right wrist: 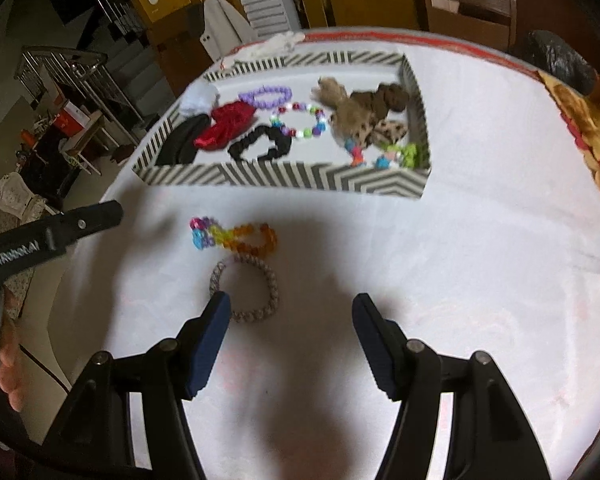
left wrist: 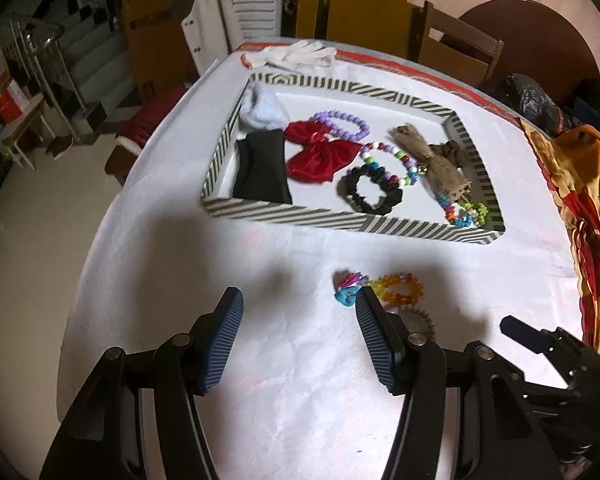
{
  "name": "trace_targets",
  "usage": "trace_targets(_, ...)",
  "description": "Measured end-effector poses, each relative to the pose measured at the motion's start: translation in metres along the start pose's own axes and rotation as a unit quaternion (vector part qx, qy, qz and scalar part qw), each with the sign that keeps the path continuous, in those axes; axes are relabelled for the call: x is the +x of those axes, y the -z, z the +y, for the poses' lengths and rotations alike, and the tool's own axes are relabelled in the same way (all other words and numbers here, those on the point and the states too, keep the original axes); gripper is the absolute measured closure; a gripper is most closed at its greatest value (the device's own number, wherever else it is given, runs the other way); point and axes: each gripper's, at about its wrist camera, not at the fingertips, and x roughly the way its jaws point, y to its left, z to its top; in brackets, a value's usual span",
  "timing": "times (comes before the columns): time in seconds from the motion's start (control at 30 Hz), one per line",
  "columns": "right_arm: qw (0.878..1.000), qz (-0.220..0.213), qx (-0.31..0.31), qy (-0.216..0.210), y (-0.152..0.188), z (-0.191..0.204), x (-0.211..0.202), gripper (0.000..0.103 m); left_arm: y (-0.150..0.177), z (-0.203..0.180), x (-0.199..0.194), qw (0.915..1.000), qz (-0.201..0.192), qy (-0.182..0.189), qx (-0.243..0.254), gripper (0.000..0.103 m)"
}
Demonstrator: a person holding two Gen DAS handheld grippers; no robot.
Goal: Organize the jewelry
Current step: 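Move left tool toward rainbow bead bracelet while right tool approaches silver coil bracelet, then grasp rainbow bead bracelet with left tool while right tool grasps silver coil bracelet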
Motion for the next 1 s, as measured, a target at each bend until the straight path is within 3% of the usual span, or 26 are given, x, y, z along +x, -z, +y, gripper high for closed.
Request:
trace_targets(0.3, 0.999, 0.022, -0.023, 0.0, -0.003, 0.014, 0.038, 0.038, 0.001, 0.007, 0.016, 0.9998, 0.019, -0.005, -0.007, 0.032)
trace_targets(0.47, 0.998, 0.015, -0.055, 0.017, -0.007, 0.022, 0.05, 0.059, 0.003, 0.007, 0.026, 0.9994, 0.035, -0.004, -0.004, 0.032)
trace_targets(0.6, 0.996, 0.015, -0.071, 0.042, -0.007, 0.018, 0.05, 0.088, 0.005, 0.003, 0.036, 0.9987, 0.051, 0.003, 0.004, 0.032)
trace_targets(0.8, 0.997, 0.02, -0.049, 0.059, 0.002, -0.011, 0.036, 0.09, 0.008, -0.007, 0.053, 0.9971, 0.072, 0.016, 0.019, 0.032)
trace_targets(1.0, 1.0, 0.018, -0.001, 0.017, 0.006, -0.034, 0.029, 0.089, 0.004, -0.02, 0.068, 0.9949, 0.081, 0.039, 0.047, 0.032)
